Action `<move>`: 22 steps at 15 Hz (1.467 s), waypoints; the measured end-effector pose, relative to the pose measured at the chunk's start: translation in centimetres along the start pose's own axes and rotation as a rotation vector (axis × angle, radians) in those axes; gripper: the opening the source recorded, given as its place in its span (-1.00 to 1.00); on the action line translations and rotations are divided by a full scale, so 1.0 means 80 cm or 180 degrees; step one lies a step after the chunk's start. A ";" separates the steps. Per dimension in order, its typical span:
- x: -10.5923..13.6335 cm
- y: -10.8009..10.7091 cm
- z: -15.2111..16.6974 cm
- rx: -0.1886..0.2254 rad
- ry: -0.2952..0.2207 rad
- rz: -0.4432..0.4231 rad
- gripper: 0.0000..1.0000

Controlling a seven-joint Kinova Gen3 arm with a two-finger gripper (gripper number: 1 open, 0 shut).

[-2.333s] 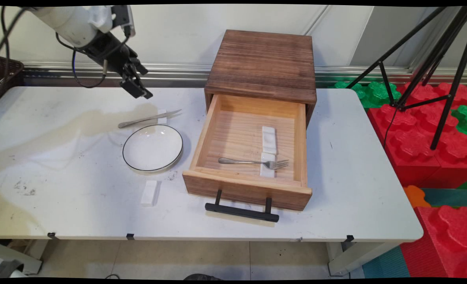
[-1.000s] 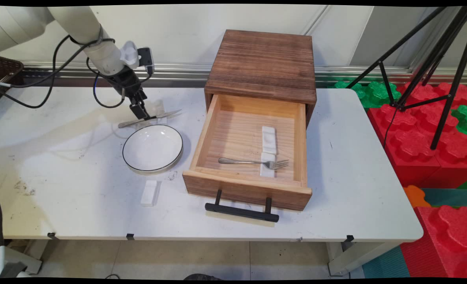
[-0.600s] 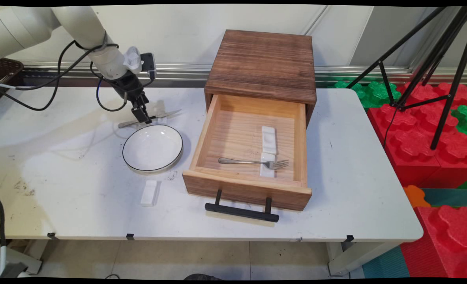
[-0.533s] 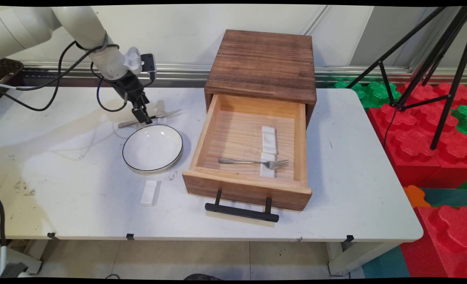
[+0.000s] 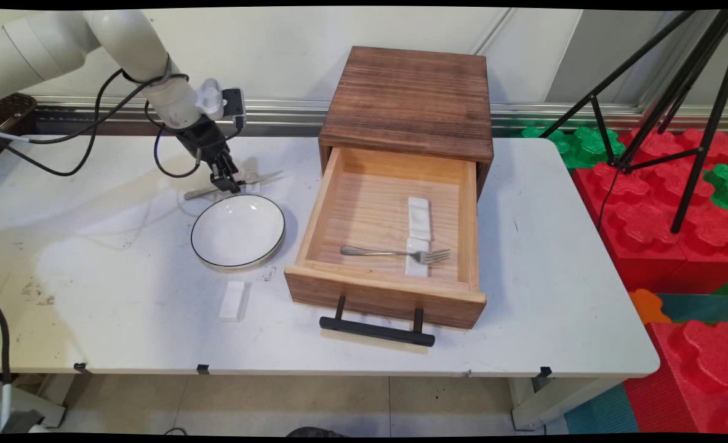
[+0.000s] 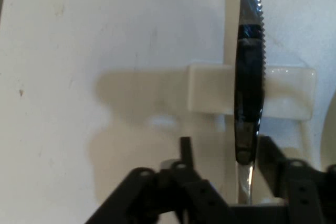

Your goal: Pick up the knife from the left of the white plate, then place the picked object into the drawer

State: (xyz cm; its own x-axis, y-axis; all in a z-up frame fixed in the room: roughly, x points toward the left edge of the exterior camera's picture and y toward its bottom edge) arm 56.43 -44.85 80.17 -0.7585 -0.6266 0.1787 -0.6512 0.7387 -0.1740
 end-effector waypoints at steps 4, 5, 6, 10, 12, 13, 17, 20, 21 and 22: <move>-0.001 -0.001 0.006 -0.0026 0.0015 0.0036 -1.00; -0.001 -0.001 0.006 -0.0030 0.0017 0.0038 -1.00; -0.002 0.000 0.006 -0.0032 0.0019 0.0033 -1.00; -0.003 0.001 -0.006 0.0005 0.0054 -0.0052 -1.00; -0.002 0.002 -0.021 0.0065 0.0082 -0.0125 -1.00; 0.000 0.004 -0.033 0.0112 0.0103 -0.0166 -1.00; 0.010 0.011 -0.094 0.0314 0.0246 -0.0297 -1.00; 0.027 0.020 -0.144 0.0423 0.0422 -0.0309 -1.00; 0.033 0.023 -0.156 0.0441 0.0477 -0.0298 -1.00; 0.041 0.028 -0.173 0.0460 0.0547 -0.0274 -1.00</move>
State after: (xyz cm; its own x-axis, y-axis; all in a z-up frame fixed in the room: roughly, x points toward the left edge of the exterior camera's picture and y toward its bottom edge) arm 52.80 -41.86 93.75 -0.6931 -0.6252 0.3588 -0.7192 0.6335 -0.2854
